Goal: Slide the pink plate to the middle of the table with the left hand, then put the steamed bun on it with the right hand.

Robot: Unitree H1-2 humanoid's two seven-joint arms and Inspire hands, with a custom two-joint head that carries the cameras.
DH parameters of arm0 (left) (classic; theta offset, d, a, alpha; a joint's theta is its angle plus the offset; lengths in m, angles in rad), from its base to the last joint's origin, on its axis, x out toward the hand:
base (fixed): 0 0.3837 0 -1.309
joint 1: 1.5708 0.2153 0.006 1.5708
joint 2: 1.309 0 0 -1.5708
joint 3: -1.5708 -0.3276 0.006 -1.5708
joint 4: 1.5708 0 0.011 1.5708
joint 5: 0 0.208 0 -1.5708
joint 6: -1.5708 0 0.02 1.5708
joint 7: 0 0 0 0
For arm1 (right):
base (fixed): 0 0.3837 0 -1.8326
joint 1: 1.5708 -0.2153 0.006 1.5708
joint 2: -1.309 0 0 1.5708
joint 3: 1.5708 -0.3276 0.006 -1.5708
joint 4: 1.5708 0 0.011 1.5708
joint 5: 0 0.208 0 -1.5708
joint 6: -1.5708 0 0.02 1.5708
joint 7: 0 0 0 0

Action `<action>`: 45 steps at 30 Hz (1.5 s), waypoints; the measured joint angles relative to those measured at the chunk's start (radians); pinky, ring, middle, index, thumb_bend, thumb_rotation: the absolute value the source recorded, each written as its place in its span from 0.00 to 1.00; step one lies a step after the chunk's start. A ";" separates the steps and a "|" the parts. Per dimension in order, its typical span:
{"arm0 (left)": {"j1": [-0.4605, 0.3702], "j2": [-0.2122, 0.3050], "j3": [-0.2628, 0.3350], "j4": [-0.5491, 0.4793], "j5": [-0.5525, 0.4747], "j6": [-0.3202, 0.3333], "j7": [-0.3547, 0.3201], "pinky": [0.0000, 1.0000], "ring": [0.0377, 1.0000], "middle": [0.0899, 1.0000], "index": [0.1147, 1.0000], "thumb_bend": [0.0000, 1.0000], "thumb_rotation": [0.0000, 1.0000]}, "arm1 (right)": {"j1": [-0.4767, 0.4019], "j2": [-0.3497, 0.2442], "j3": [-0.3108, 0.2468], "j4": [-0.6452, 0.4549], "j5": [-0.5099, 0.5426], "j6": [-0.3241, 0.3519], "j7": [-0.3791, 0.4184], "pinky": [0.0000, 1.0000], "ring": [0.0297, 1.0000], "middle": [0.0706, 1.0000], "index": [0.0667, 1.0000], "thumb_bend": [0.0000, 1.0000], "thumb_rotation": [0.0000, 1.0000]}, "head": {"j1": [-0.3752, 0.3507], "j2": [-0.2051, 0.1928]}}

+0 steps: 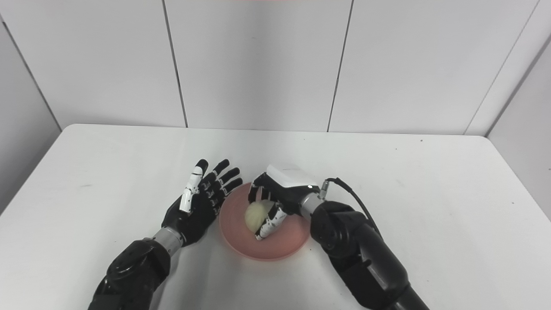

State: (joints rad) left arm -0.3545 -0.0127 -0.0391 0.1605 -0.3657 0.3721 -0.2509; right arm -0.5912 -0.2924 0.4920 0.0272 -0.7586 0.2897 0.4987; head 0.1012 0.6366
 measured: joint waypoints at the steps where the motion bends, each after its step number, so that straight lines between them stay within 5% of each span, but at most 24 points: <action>1: 0.000 0.001 0.000 -0.001 0.000 0.000 0.000 0.98 0.94 0.95 0.97 0.56 1.00 | -0.005 0.001 0.006 0.003 -0.004 0.000 0.000 0.30 0.33 0.43 0.45 0.53 0.00 | 0.000 0.000; 5: 0.000 0.000 0.001 -0.001 -0.001 0.000 0.000 0.99 0.94 0.95 0.98 0.56 1.00 | -0.014 0.004 0.015 0.011 -0.017 0.000 0.003 0.33 0.38 0.44 0.45 0.53 0.00 | 0.000 -0.002; 6: 0.000 0.000 0.002 -0.001 -0.001 0.000 0.000 0.99 0.94 0.95 0.97 0.56 1.00 | -0.016 0.004 0.019 0.011 -0.020 0.000 0.006 0.46 0.52 0.56 0.58 0.59 0.06 | 0.000 -0.002; 8: 0.001 0.000 0.002 -0.001 0.000 0.000 0.001 0.99 0.94 0.95 0.97 0.56 1.00 | -0.026 -0.001 0.037 0.006 -0.044 0.000 0.021 0.54 0.60 0.63 0.65 0.63 0.11 | 0.000 -0.003; 14: 0.000 0.000 -0.003 -0.001 0.000 0.000 0.001 1.00 0.95 0.96 0.98 0.56 1.00 | -0.054 -0.022 0.063 -0.055 -0.092 0.040 0.162 0.73 0.84 0.89 0.90 0.86 0.50 | 0.000 -0.005; 19: 0.000 0.001 -0.003 -0.001 0.000 0.000 0.001 1.00 0.97 0.96 0.99 0.56 1.00 | -0.068 -0.034 0.065 -0.109 -0.119 0.083 0.276 0.71 0.85 0.95 0.94 0.94 0.66 | 0.000 -0.008; 31: 0.000 0.001 0.002 0.002 -0.004 0.000 -0.004 1.00 0.98 0.99 0.99 0.56 1.00 | -0.068 -0.040 0.033 -0.251 -0.189 0.121 0.400 0.70 0.85 0.93 0.95 0.97 0.71 | -0.008 -0.025; 35: 0.000 0.001 0.005 0.005 -0.011 -0.001 -0.007 0.98 0.95 0.95 0.97 0.56 1.00 | -0.062 -0.031 -0.041 -0.287 -0.160 0.123 0.382 0.69 0.84 0.89 0.93 0.93 0.81 | -0.015 -0.041; 40: 0.000 0.001 0.002 0.008 -0.005 -0.006 -0.008 0.97 0.94 0.95 0.97 0.57 1.00 | -0.018 0.020 -0.192 -0.289 -0.031 0.115 0.235 0.62 0.77 0.85 0.95 0.84 0.97 | -0.024 -0.063; 45: 0.000 0.002 0.008 0.011 -0.002 -0.009 -0.015 0.99 0.95 0.95 0.98 0.56 1.00 | 0.030 0.050 -0.298 -0.254 0.085 0.091 0.077 0.78 0.89 0.93 0.97 0.83 1.00 | -0.031 -0.084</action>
State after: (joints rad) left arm -0.3542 -0.0104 -0.0315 0.1719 -0.3678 0.3626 -0.2658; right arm -0.5610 -0.2423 0.1935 -0.2269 -0.6737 0.3810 0.5760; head 0.0706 0.5523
